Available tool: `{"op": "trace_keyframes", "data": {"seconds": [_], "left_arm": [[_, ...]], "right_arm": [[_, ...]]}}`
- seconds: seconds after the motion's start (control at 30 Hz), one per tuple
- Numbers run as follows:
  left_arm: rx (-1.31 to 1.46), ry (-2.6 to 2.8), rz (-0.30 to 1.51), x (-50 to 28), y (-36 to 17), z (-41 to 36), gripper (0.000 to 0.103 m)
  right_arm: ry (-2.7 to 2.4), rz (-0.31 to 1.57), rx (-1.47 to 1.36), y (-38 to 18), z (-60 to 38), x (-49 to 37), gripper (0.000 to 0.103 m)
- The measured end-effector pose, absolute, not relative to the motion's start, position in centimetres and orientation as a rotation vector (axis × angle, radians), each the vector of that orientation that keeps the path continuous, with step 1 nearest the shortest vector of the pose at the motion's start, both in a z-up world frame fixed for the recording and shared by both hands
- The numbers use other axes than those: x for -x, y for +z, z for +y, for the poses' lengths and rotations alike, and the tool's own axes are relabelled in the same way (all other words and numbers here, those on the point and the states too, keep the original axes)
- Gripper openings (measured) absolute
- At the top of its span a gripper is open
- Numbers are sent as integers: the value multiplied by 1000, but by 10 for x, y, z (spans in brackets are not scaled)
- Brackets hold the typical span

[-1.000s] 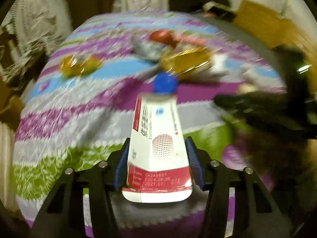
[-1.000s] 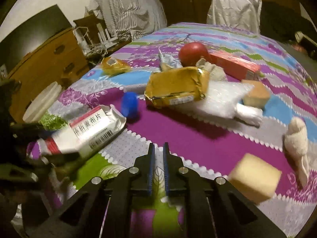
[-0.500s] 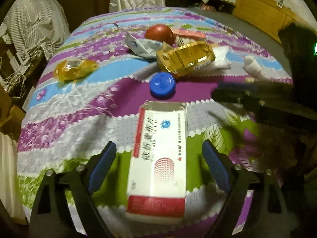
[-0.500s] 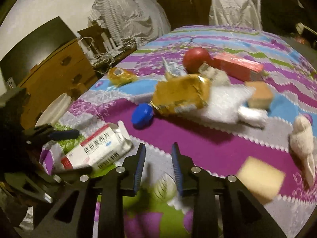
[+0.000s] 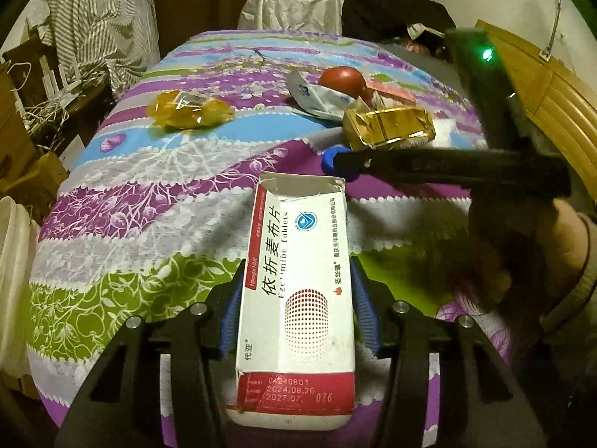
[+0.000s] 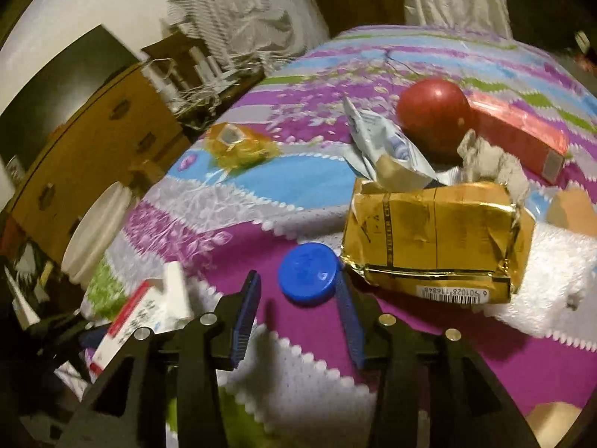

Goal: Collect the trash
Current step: 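Hold the medicine box in the left gripper while the right gripper grasps the blue bottle cap, then carry the medicine box and blue cap with both grippers to the white bucket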

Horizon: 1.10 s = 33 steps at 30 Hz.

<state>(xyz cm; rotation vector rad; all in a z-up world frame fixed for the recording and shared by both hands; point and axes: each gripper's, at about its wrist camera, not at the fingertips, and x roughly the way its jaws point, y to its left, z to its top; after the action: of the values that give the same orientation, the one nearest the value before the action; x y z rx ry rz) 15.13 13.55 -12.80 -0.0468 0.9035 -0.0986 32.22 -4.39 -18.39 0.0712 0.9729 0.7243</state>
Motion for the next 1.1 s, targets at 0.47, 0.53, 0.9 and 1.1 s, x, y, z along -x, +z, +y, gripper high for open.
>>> {"op": "trace_keyframes", "data": {"seconds": [0.47,0.53,0.9,1.1], "left_arm": [[83,-69,891,-153,-129,140,49],[86,-53,883,-152,-129,141,49],[29,-40,662,-124,-68,90,49],[3,-70,525,-108,-40,44,49]], "right_arm": [[609,925,136,-186,-14,-314,41],[607,894,135,-181,-18,-309,41],[416,540,80,-101,-126,-189,41],[271,372,51,-66,-188,-138,41]]}}
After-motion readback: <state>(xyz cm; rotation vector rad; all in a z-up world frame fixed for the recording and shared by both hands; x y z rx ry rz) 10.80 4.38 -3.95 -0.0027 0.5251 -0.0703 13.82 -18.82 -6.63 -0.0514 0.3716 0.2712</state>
